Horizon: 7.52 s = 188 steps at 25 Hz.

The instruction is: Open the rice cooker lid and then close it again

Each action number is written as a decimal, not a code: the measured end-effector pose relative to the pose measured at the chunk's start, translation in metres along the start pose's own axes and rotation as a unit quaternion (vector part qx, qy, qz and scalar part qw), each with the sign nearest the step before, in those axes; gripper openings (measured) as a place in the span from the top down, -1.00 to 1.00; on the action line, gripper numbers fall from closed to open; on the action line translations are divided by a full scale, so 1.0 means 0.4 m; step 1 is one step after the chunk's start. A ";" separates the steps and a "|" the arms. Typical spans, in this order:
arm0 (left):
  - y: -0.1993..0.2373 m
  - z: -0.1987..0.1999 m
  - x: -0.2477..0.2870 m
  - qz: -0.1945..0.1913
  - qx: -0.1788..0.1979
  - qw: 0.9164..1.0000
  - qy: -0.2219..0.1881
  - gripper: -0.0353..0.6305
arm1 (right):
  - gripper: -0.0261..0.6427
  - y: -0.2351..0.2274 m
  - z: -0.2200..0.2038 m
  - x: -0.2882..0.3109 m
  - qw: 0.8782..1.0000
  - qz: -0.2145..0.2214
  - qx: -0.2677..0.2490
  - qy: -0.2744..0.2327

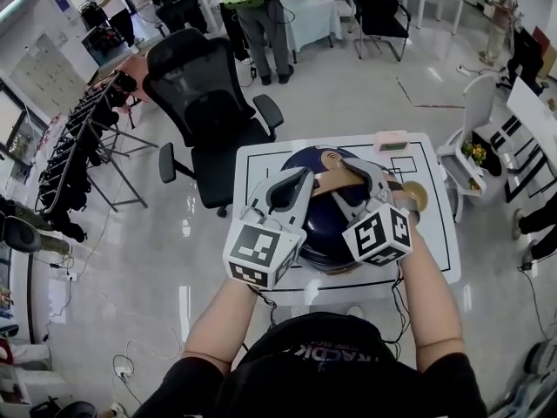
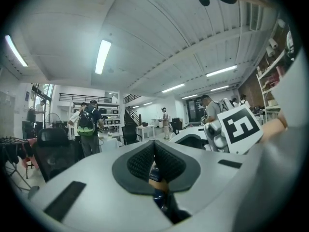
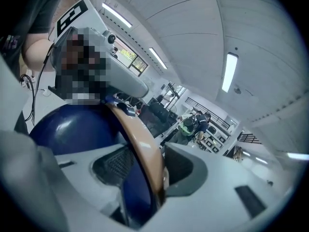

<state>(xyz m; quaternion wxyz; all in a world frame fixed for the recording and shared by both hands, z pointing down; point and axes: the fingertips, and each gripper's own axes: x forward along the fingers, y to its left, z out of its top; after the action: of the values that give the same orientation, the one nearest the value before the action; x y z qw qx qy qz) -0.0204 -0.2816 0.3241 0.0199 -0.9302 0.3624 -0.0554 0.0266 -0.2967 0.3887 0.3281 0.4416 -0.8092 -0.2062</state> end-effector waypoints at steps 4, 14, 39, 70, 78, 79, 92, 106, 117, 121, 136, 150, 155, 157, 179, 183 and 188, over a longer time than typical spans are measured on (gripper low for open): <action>-0.006 0.039 0.006 0.009 0.006 1.000 -0.025 0.88 | 0.34 -0.026 -0.005 -0.010 1.000 -0.001 0.022 -0.014; -0.034 0.137 0.002 0.011 -0.004 0.997 -0.077 0.88 | 0.36 -0.087 -0.021 -0.042 0.995 -0.004 0.087 -0.050; -0.100 0.114 -0.018 0.057 -0.048 0.995 -0.069 0.88 | 0.40 -0.270 -0.129 -0.127 0.951 -0.005 0.269 -0.154; -0.244 -0.026 -0.063 0.140 -0.104 0.985 -0.013 0.88 | 0.50 -0.357 -0.300 -0.193 0.903 -0.007 0.391 -0.179; -0.311 -0.035 -0.089 0.131 -0.100 0.986 -0.002 0.88 | 0.44 -0.339 -0.343 -0.292 0.897 -0.026 0.402 -0.179; -0.319 -0.031 -0.089 0.125 -0.099 0.987 -0.002 0.88 | 0.43 -0.336 -0.344 -0.311 0.897 -0.031 0.402 -0.180; -0.364 -0.012 -0.151 0.039 -0.087 0.995 -0.011 0.88 | 0.34 -0.225 -0.244 -0.514 0.898 -0.082 0.386 -0.195; -0.360 -0.052 -0.330 -0.017 -0.104 0.994 -0.016 0.88 | 0.14 -0.035 -0.103 -0.634 0.910 -0.127 0.354 -0.175; -0.407 -0.062 -0.385 -0.057 -0.107 0.992 -0.017 0.88 | 0.14 0.037 -0.078 -0.709 0.907 -0.154 0.358 -0.161; -0.423 -0.054 -0.396 -0.064 -0.100 0.993 -0.018 0.88 | 0.14 0.040 -0.073 -0.734 0.904 -0.161 0.359 -0.164; -0.456 -0.023 -0.310 -0.068 -0.094 0.993 -0.021 0.88 | 0.14 -0.053 -0.138 -0.740 0.894 -0.162 0.379 -0.174; -0.432 -0.005 -0.166 -0.030 -0.090 0.995 -0.022 0.88 | 0.14 -0.207 -0.243 -0.643 0.894 -0.139 0.386 -0.183; -0.424 0.004 -0.111 -0.015 -0.090 0.996 -0.026 0.88 | 0.14 -0.261 -0.270 -0.602 0.896 -0.125 0.384 -0.187; -0.418 0.004 -0.088 -0.008 -0.091 0.995 -0.028 0.88 | 0.14 -0.283 -0.282 -0.580 0.896 -0.118 0.385 -0.190; -0.348 0.035 0.001 0.093 -0.083 0.992 -0.031 0.88 | 0.14 -0.382 -0.308 -0.337 0.906 -0.028 0.376 -0.193; -0.344 0.036 0.005 0.102 -0.080 0.991 -0.027 0.88 | 0.14 -0.386 -0.311 -0.309 0.906 -0.019 0.378 -0.191; -0.332 0.030 0.007 0.110 -0.077 0.991 -0.021 0.88 | 0.14 -0.386 -0.311 -0.277 0.904 -0.011 0.382 -0.190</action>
<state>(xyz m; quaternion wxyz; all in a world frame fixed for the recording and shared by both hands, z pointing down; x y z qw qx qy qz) 0.0722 -0.1857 0.3225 -0.0386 -0.8841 0.4657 -0.0054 0.2485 -0.2891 0.3409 -0.0283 0.4946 -0.8679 0.0353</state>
